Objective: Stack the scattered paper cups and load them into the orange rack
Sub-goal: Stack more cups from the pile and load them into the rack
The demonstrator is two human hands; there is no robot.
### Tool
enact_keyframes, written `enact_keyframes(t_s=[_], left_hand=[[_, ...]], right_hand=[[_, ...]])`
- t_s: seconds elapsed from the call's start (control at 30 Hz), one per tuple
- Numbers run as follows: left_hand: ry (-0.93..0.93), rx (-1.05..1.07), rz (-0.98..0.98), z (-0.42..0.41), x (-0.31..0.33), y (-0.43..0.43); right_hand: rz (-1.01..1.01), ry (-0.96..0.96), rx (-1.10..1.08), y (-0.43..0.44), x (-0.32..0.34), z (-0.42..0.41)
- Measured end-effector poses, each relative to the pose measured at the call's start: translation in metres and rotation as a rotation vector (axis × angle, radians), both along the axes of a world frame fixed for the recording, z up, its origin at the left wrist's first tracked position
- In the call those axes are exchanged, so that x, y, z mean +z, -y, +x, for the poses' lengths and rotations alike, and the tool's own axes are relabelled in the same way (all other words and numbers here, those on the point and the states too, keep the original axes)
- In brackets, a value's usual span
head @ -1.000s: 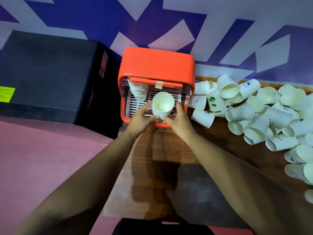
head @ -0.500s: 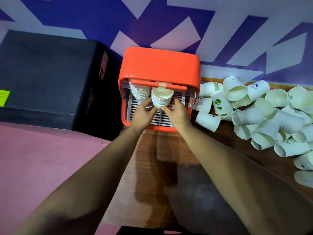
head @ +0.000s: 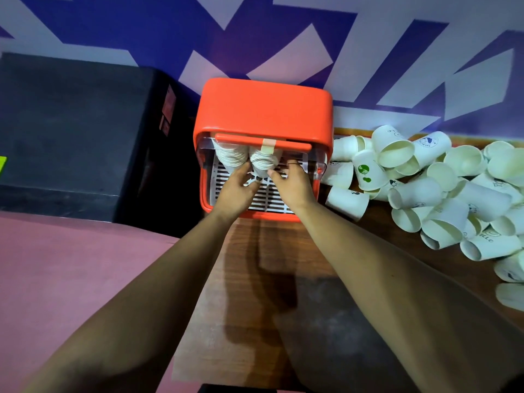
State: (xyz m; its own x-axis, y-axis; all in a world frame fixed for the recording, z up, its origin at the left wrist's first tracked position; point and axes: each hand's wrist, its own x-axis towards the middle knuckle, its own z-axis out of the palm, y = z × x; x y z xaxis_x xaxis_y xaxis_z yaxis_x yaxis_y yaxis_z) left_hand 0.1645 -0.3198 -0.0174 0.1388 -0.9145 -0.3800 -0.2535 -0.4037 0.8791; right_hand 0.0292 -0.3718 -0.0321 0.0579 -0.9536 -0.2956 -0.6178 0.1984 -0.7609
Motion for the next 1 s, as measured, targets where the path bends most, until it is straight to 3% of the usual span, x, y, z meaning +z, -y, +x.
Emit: enact_keyframes(t_s=[0.23,0.37,0.5,0.7,0.83,1.0], left_hand=[[0.008,0.049,0.027,0.004,0.004,-0.03],[0.014,-0.082,-0.045,-0.023,0.018,-0.043],[0.095,-0.277,-0.129,-0.074,0.028,-0.037],[0.428,-0.592,-0.287,-0.144,0.019,-0.003],[0.674,-0.75,-0.24,-0.176,0.0,0.014],[0.824,-0.833,-0.215,-0.2,-0.023,0.004]], right_hand=[[-0.021,0.017,0.095,-0.048,0.034,-0.055],[-0.178,-0.081,-0.001,-0.078,0.045,-0.122],[-0.12,-0.213,-0.128,-0.078,0.047,-0.177],[-0.134,-0.238,-0.179,-0.08,0.044,-0.218],[-0.24,-0.306,-0.17,-0.086,0.047,-0.255],[-0.255,-0.417,-0.185,-0.081,0.047,-0.314]])
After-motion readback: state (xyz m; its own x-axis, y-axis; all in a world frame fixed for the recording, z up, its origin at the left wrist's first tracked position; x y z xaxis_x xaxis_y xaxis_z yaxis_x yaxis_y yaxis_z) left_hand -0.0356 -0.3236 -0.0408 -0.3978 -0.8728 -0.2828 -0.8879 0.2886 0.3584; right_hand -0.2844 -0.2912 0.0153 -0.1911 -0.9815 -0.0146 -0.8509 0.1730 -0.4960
